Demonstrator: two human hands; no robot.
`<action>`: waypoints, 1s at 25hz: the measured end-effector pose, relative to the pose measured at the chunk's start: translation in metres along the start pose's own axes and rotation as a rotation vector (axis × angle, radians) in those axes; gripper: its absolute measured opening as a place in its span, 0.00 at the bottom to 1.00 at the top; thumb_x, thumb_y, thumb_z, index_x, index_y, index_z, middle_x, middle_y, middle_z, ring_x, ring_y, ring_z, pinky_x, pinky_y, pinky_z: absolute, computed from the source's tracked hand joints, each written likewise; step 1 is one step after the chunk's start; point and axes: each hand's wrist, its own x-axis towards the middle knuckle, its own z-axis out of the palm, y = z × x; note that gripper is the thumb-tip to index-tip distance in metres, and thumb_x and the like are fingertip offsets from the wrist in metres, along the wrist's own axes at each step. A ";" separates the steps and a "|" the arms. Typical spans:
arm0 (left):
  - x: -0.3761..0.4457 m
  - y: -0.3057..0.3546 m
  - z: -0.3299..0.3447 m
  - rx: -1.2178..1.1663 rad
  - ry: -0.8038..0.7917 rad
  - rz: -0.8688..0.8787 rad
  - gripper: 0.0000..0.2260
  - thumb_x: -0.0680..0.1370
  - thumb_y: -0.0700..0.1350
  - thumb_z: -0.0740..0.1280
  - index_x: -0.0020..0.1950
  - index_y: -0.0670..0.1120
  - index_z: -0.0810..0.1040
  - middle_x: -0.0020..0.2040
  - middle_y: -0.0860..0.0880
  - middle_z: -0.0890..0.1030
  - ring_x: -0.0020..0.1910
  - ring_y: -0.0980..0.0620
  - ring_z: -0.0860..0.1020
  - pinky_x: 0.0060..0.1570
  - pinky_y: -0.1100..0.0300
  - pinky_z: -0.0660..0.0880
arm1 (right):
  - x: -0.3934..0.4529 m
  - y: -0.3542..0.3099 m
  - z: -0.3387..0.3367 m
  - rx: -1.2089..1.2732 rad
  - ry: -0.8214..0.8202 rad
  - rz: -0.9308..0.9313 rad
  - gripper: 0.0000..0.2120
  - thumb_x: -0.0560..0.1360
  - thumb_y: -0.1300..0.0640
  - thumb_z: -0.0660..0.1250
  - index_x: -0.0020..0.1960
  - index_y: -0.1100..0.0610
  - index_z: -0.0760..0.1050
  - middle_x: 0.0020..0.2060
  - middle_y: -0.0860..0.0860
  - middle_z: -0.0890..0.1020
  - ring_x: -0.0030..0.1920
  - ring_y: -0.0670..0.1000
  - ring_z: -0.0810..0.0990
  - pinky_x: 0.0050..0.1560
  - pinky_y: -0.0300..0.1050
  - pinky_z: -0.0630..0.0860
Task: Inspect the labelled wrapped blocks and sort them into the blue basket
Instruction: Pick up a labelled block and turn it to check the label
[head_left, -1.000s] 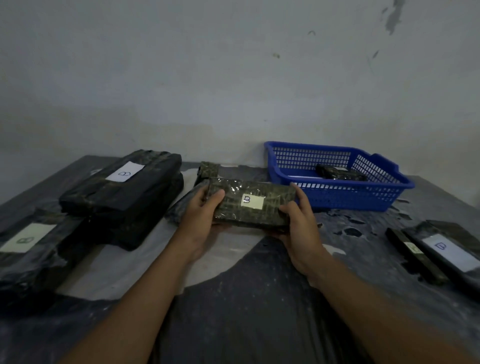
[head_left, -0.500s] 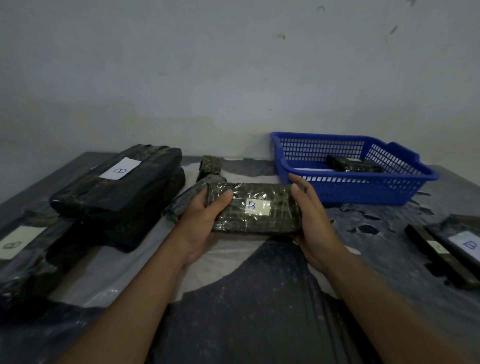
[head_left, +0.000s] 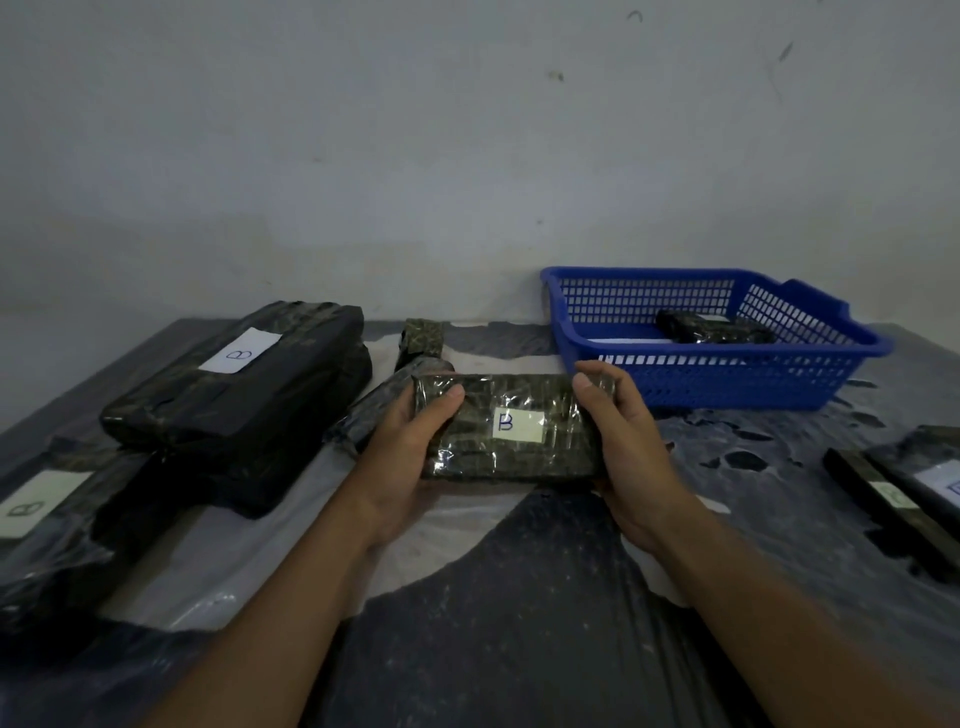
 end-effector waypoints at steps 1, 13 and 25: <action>0.000 0.001 0.001 0.020 0.006 0.015 0.12 0.82 0.49 0.65 0.62 0.45 0.80 0.54 0.42 0.86 0.53 0.43 0.85 0.51 0.51 0.81 | 0.000 0.000 0.000 -0.011 -0.009 -0.001 0.11 0.81 0.53 0.69 0.62 0.45 0.78 0.49 0.49 0.88 0.49 0.52 0.88 0.49 0.53 0.84; 0.000 0.000 0.002 0.063 0.034 0.026 0.14 0.79 0.51 0.69 0.61 0.45 0.81 0.56 0.41 0.86 0.57 0.41 0.84 0.58 0.47 0.80 | -0.004 0.001 0.002 -0.122 0.015 -0.061 0.20 0.72 0.51 0.77 0.62 0.46 0.77 0.50 0.51 0.88 0.50 0.53 0.88 0.52 0.56 0.85; 0.001 0.001 -0.001 0.115 0.011 0.020 0.17 0.76 0.53 0.71 0.61 0.45 0.80 0.55 0.42 0.86 0.55 0.42 0.85 0.57 0.44 0.81 | -0.011 0.000 0.002 -0.425 0.040 -0.116 0.33 0.66 0.44 0.82 0.65 0.43 0.70 0.55 0.46 0.83 0.54 0.46 0.85 0.57 0.47 0.81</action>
